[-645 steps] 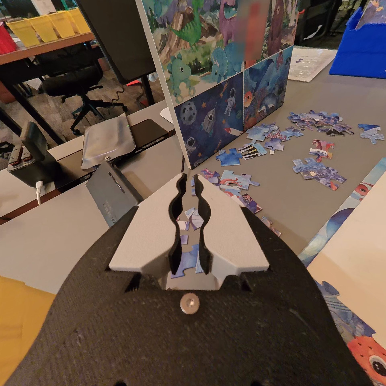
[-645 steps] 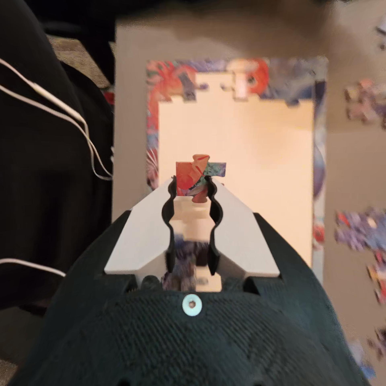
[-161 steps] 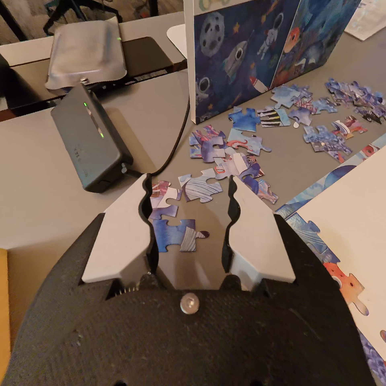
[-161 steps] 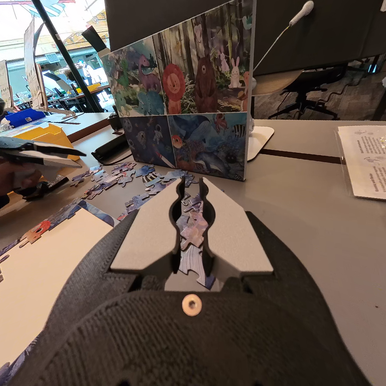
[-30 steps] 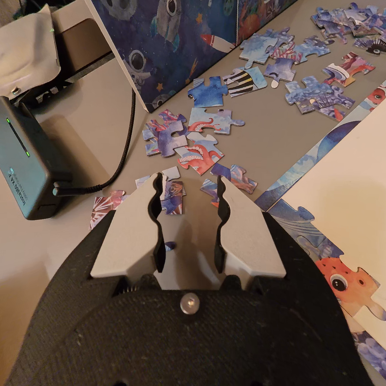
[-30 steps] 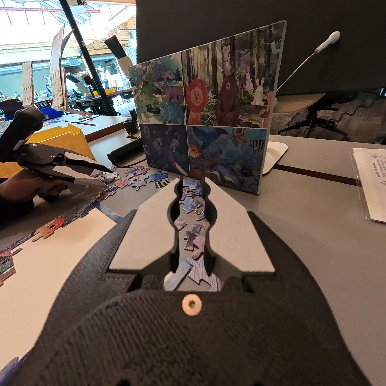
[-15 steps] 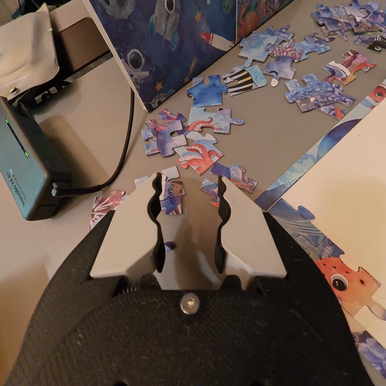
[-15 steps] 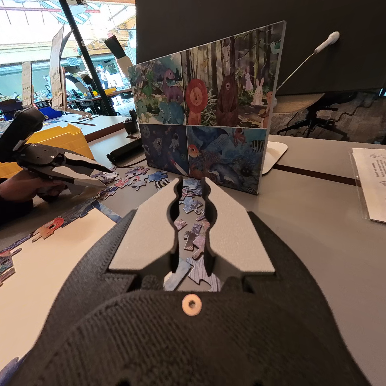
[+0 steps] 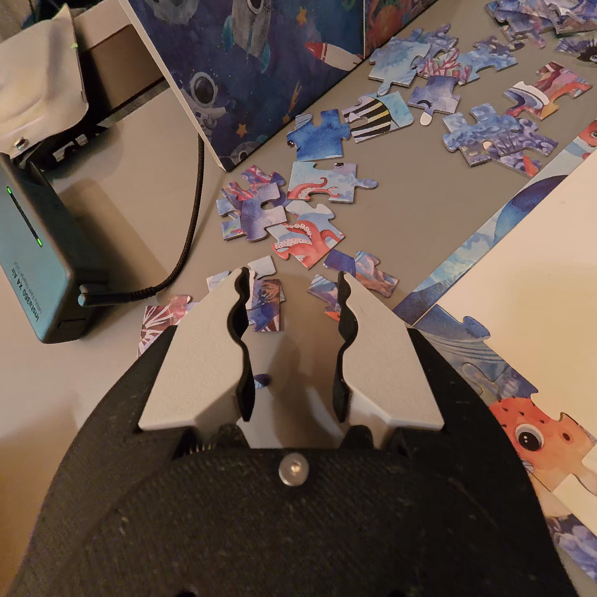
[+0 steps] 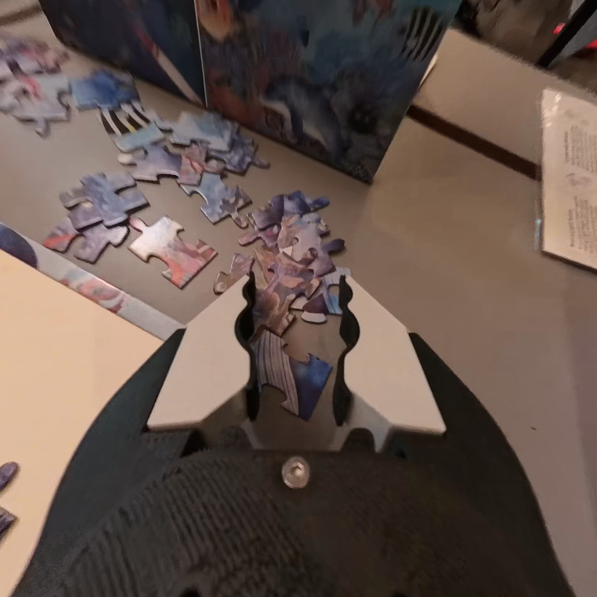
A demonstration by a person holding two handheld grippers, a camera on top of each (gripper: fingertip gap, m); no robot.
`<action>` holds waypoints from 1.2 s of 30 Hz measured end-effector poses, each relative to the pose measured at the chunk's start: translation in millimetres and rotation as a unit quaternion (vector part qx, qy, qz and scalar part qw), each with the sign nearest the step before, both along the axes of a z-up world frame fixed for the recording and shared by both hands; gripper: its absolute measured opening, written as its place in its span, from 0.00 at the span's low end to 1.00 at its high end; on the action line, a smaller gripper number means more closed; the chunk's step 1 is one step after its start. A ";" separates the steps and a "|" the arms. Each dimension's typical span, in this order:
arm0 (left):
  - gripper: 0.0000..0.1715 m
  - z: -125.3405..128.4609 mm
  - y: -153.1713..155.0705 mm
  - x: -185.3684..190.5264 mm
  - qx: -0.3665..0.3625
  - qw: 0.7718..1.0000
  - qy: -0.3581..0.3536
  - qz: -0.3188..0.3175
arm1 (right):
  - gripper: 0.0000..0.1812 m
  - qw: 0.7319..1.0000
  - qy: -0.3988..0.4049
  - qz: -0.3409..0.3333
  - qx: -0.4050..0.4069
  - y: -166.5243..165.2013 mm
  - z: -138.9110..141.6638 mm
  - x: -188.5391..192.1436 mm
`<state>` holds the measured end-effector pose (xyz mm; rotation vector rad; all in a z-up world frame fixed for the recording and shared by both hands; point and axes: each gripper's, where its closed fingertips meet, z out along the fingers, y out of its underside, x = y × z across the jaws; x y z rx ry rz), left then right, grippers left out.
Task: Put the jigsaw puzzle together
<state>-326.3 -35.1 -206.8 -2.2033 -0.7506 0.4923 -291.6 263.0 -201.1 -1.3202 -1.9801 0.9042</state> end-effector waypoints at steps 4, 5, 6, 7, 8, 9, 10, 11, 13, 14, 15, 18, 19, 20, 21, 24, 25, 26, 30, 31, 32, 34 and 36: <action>0.30 -0.7 0.2 0.2 -0.006 1.000 0.003 -0.001 | 0.23 0.998 -0.048 0.005 -0.033 -5.5 -11.2 -3.1; 0.30 -0.8 0.3 0.2 -0.006 1.000 0.003 -0.001 | 0.18 0.998 -0.051 0.000 -0.043 -2.6 -11.1 -3.1; 0.30 -0.7 0.3 0.3 -0.007 1.000 0.004 -0.001 | 0.17 0.997 -0.053 -0.001 -0.047 0.5 -10.9 -2.5; 0.30 -0.6 0.3 0.2 -0.006 1.000 0.004 -0.001 | 0.17 0.997 -0.056 -0.004 -0.048 5.0 -11.5 -1.3; 0.30 -0.3 0.3 0.3 -0.006 1.000 0.005 -0.001 | 0.17 0.997 -0.057 -0.011 -0.050 11.3 -11.8 -0.1; 0.30 0.0 0.3 0.3 -0.004 1.000 0.005 -0.001 | 0.17 0.997 -0.058 -0.020 -0.051 18.8 -11.5 1.2; 0.30 0.3 0.3 0.3 -0.003 1.000 0.005 -0.001 | 0.17 0.997 -0.057 -0.029 -0.052 27.0 -10.2 2.7; 0.30 0.5 0.3 0.3 -0.002 1.000 0.004 -0.001 | 0.17 0.997 -0.049 -0.038 -0.055 34.8 -6.6 3.7; 0.30 0.8 0.2 0.3 0.000 1.000 0.004 -0.001 | 0.17 0.995 -0.028 -0.055 -0.074 48.6 5.4 5.9; 0.31 0.8 0.4 0.4 0.000 1.000 0.004 -0.002 | 0.17 0.994 -0.019 -0.063 -0.083 55.1 11.4 7.5; 0.31 1.0 0.5 0.5 0.000 1.000 0.004 -0.002 | 0.17 0.993 -0.011 -0.071 -0.089 61.9 16.6 9.4; 0.31 0.5 0.8 0.8 -0.003 1.000 0.006 -0.003 | 0.17 0.992 -0.002 -0.104 -0.075 86.3 22.4 15.8; 0.31 0.4 0.8 1.0 -0.004 1.000 0.007 -0.004 | 0.17 0.991 -0.008 -0.116 -0.064 95.1 20.3 18.3; 0.31 0.3 1.0 1.0 -0.005 1.000 0.007 -0.004 | 0.17 0.990 -0.015 -0.127 -0.055 103.0 16.8 20.7; 0.31 0.1 1.0 1.1 -0.006 1.000 0.008 -0.004 | 0.17 0.989 -0.022 -0.137 -0.048 109.8 13.3 22.7; 0.31 -0.1 1.1 1.2 -0.007 1.000 0.008 -0.005 | 0.20 0.987 -0.024 -0.149 -0.058 117.3 10.2 23.4; 0.31 -0.2 1.1 1.2 -0.008 1.000 0.008 -0.005 | 0.23 0.987 -0.021 -0.146 -0.067 115.0 10.9 22.3; 0.31 -0.3 1.1 1.2 -0.008 1.000 0.008 -0.005 | 0.26 0.987 -0.019 -0.142 -0.071 111.9 11.9 21.3; 0.31 0.0 1.2 1.1 -0.007 1.000 0.008 -0.005 | 0.27 0.989 0.008 -0.146 -0.026 113.6 22.2 20.5; 0.31 -0.1 1.2 1.2 -0.007 1.000 0.008 -0.005 | 0.27 0.989 0.018 -0.148 -0.019 114.6 26.1 20.6; 0.31 -0.3 1.2 1.2 -0.007 1.000 0.008 -0.005 | 0.27 0.988 0.027 -0.150 -0.018 115.3 30.0 20.8; 0.32 -0.6 1.3 1.4 -0.009 1.000 0.008 -0.005 | 0.27 0.987 0.041 -0.152 -0.026 116.7 36.5 21.3; 0.32 -0.8 1.5 1.6 -0.011 1.000 0.009 -0.006 | 0.27 0.987 0.054 -0.149 -0.039 116.5 41.9 21.3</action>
